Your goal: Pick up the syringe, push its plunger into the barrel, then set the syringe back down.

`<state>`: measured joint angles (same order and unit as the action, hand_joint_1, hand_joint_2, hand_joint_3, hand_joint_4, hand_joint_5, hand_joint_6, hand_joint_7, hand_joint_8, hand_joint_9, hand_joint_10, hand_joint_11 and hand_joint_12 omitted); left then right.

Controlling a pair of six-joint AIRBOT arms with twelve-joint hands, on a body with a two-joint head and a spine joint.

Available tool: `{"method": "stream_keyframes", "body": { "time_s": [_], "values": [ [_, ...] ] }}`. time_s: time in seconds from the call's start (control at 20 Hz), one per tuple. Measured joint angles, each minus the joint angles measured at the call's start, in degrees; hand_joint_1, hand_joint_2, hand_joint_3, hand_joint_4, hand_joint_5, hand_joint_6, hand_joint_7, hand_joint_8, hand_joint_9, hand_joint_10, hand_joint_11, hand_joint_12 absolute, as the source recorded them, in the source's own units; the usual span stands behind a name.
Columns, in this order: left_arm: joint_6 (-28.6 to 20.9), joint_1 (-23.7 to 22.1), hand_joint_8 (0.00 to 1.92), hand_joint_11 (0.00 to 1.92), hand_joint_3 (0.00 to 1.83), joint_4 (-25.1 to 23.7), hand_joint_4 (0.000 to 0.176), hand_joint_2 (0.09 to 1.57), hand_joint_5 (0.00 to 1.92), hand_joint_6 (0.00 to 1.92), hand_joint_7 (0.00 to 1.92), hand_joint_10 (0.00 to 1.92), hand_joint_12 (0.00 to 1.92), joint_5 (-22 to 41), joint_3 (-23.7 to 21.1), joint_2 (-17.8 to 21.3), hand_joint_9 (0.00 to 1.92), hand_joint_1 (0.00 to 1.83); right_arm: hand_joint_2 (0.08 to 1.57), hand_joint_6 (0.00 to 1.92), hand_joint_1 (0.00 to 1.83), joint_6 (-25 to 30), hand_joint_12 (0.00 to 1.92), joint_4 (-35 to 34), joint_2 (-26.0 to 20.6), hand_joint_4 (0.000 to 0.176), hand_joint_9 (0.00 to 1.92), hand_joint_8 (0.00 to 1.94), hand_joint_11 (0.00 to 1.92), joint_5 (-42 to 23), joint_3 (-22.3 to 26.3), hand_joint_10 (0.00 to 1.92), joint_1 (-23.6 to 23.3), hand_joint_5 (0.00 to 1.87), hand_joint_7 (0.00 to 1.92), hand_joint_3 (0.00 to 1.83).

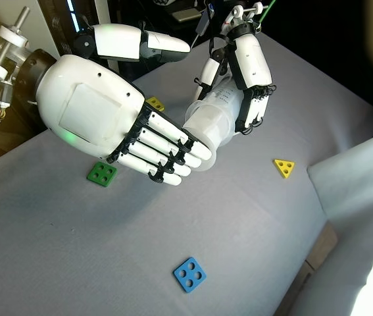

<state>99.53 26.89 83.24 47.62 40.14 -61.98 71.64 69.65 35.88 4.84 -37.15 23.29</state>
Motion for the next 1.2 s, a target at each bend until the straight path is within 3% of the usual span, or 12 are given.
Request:
{"method": "stream_keyframes", "body": {
  "time_s": [0.1,0.2,0.5,0.55,0.8,0.9,1.05,1.2],
  "values": [
    [0.1,-0.1,0.68,0.70,0.00,0.0,0.000,1.08,1.00,1.03,1.13,1.10,1.18,0.0,0.0,0.0,0.91,1.38,1.03,0.00,0.00,-0.5,0.00,0.0,0.3,0.000,0.00,0.00,0.00,0.3,0.5,0.00,0.0,0.00,0.00,0.00],
    [0.1,-0.1,0.70,0.61,0.00,0.0,0.000,1.09,0.99,1.02,1.12,1.15,1.21,0.0,-0.2,0.0,0.90,1.38,1.03,0.00,0.00,-0.8,0.00,0.0,0.7,0.000,0.00,0.00,0.00,0.2,0.7,0.00,0.0,0.00,0.00,0.00],
    [0.0,-0.2,0.71,0.59,0.00,-0.1,0.000,1.09,0.98,1.03,1.11,1.15,1.20,-0.2,-0.3,0.0,0.89,1.38,1.03,0.00,0.00,-1.9,0.00,0.0,2.5,0.000,0.00,0.00,0.00,0.0,1.0,0.00,-0.4,0.00,0.00,0.00],
    [-0.1,-0.4,0.64,0.65,0.00,-0.2,0.000,1.08,1.01,1.00,1.15,1.11,1.19,-0.3,-0.3,0.0,0.92,1.38,1.03,0.00,0.00,-1.9,0.00,0.0,2.8,0.000,0.00,0.00,0.00,-0.3,1.0,0.00,-0.7,0.00,0.00,0.00],
    [-0.2,-0.4,0.72,0.58,0.00,-0.2,0.000,1.09,0.97,1.04,1.10,1.15,1.20,0.0,-0.3,0.0,0.89,1.38,1.03,0.00,0.00,-1.9,0.00,0.0,3.6,0.000,0.00,0.00,0.00,0.1,1.1,0.00,-1.2,0.00,0.00,0.00],
    [-0.2,-0.4,0.62,0.62,0.00,-0.2,0.000,1.08,1.00,1.00,1.16,1.11,1.20,0.0,-0.3,0.0,0.92,1.38,1.02,0.00,0.00,-1.9,0.00,0.0,3.6,0.000,0.00,0.00,0.00,0.1,1.1,0.00,-1.2,0.00,0.00,0.00],
    [-0.1,-0.4,0.67,0.59,0.00,-0.1,0.000,1.09,0.98,1.02,1.13,1.16,1.25,0.2,-0.3,0.0,0.90,1.38,1.02,0.00,0.00,-1.9,0.00,0.0,3.8,0.000,0.00,0.00,0.00,0.3,1.1,0.00,-1.2,0.00,0.00,0.00],
    [0.0,-0.4,0.66,0.59,0.00,0.0,0.000,1.09,0.97,1.01,1.14,1.15,1.18,0.2,-0.3,0.0,0.91,1.38,1.02,0.00,0.00,-1.9,0.00,0.0,3.9,0.000,0.00,0.00,0.00,0.5,1.3,0.00,-1.2,0.00,0.00,0.00]
  ]
}}
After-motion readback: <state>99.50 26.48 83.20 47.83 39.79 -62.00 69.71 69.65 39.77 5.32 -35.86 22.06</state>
